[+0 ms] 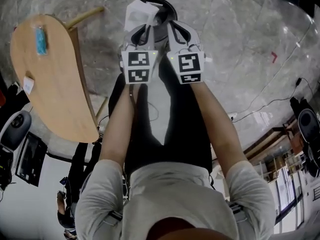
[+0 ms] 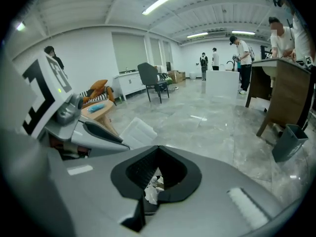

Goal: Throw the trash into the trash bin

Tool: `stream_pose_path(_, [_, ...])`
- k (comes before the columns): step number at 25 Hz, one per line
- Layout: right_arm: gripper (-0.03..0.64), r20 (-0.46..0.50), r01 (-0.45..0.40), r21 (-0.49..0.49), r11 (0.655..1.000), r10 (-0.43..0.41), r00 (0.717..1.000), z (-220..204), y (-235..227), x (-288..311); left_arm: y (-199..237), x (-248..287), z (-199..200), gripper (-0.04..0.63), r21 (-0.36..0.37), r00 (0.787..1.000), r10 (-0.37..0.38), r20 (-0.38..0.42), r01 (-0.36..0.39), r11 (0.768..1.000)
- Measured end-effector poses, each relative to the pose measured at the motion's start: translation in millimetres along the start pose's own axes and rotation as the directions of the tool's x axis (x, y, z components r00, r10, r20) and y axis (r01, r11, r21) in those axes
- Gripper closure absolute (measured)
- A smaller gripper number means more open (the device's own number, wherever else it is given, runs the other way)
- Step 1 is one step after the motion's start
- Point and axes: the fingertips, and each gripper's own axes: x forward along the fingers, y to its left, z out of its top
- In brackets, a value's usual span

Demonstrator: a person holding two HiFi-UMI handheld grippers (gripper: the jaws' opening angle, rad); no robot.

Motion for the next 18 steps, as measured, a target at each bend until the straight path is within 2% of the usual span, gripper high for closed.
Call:
stream_pose_path(4, [0.609, -0.019, -0.026, -0.027, 0.999, 0.025, 1.000, -26, -4, 29, 6, 43, -36, 0.540, 0.005, 0.999, -0.015, -0.045, 0.016, 1.000])
stream_pose_path(9, [0.609, -0.039, -0.013, -0.064, 0.998, 0.011, 0.999, -49, -11, 49, 5, 91, -79, 0.540, 0.016, 0.992, -0.069, -0.103, 0.071, 0.997])
stream_pose_path(18, [0.609, -0.064, 0.007, 0.003, 1.000, -0.007, 0.998, -82, -28, 80, 12, 158, -137, 0.540, 0.000, 0.972, -0.104, -0.213, 0.107, 0.994])
